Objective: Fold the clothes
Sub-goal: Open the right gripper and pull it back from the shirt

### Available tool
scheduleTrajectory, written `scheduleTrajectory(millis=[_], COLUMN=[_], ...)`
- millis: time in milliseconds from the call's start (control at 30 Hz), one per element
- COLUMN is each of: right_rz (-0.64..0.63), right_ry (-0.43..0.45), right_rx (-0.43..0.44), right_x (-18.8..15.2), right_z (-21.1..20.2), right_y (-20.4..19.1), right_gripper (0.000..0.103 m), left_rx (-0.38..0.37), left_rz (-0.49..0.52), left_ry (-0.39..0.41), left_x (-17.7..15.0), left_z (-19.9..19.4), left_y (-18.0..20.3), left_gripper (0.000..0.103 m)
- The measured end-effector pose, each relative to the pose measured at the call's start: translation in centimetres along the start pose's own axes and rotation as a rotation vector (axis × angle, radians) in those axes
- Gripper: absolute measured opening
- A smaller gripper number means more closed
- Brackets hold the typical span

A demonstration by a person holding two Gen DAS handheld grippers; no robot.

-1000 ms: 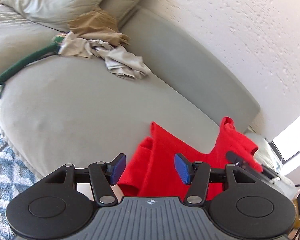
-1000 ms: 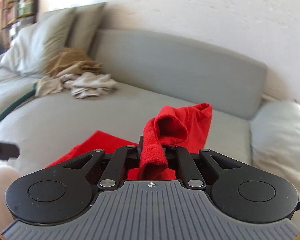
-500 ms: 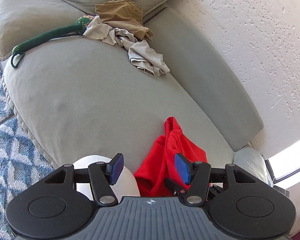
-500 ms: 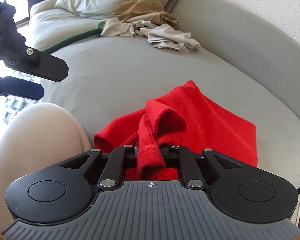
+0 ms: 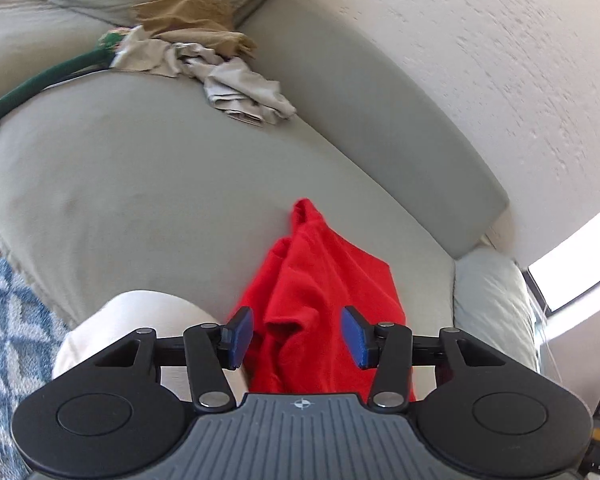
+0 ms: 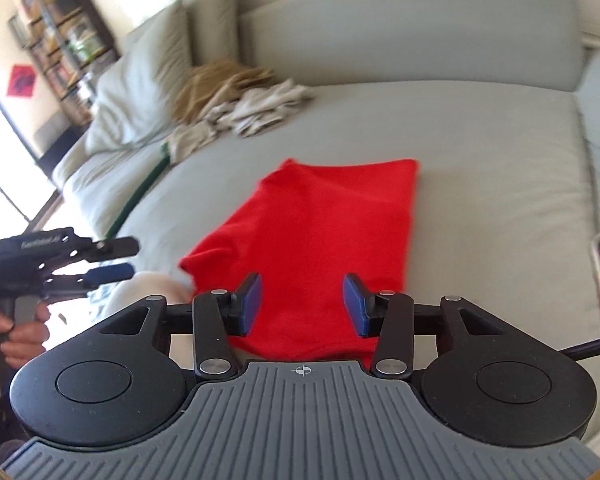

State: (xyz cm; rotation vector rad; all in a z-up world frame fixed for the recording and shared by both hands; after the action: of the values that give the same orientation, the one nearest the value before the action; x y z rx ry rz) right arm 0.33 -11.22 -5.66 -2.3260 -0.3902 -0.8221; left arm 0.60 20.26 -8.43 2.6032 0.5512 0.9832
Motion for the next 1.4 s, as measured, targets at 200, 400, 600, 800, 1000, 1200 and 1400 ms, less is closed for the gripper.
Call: scheduleTrajectory(millis=[200, 400, 600, 800, 1000, 1200, 1400], right_rz=[0.155, 0.024, 0.057, 0.109, 0.127, 0.14, 0.109], right_ry=[0.029, -0.009, 0.026, 0.051, 0.052, 0.003, 0.032], right_rx=[-0.032, 0.068, 0.121, 0.119, 0.114, 0.11, 0.081], right_x=[-1.9, -2.5, -2.6, -2.9, -3.2, -3.4, -3.0], right_z=[-0.4, 1.1, 0.5, -0.3, -0.4, 0.7, 0.2], right_y=[4.1, 2.3, 2.6, 3.4, 3.6, 3.8, 3.7], right_gripper=[0.042, 0.042, 0.042, 0.044, 0.045, 0.048, 0.053], left_rx=[0.197, 0.266, 0.21, 0.158, 0.21, 0.347, 0.383], left_rz=[0.276, 0.147, 0.042, 0.033, 0.286, 0.359, 0.253], left_ry=[0.11, 0.076, -0.063, -0.153, -0.014, -0.037, 0.021], left_x=[-1.3, 0.4, 2.1, 2.7, 2.1, 1.6, 1.9], left_z=[3.7, 4.1, 5.9, 8.4, 7.0, 7.0, 3.5], left_y=[4.9, 2.7, 0.4, 0.5, 2.8, 3.1, 2.4], left_gripper=[0.033, 0.049, 0.035, 0.021, 0.004, 0.019, 0.044])
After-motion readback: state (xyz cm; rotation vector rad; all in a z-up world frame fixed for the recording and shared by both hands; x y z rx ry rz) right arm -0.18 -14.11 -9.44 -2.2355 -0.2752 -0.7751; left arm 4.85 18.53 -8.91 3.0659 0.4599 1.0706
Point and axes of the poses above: each gripper's, at about its wrist camera, not at the fingertips, and z roughly the way its jaws point, y to its right, x to its top, the point moved 4 cm from there along z, roughly the way its jaws point, and after that the axes turned 11 degrees about x, right-handed, at the moved point
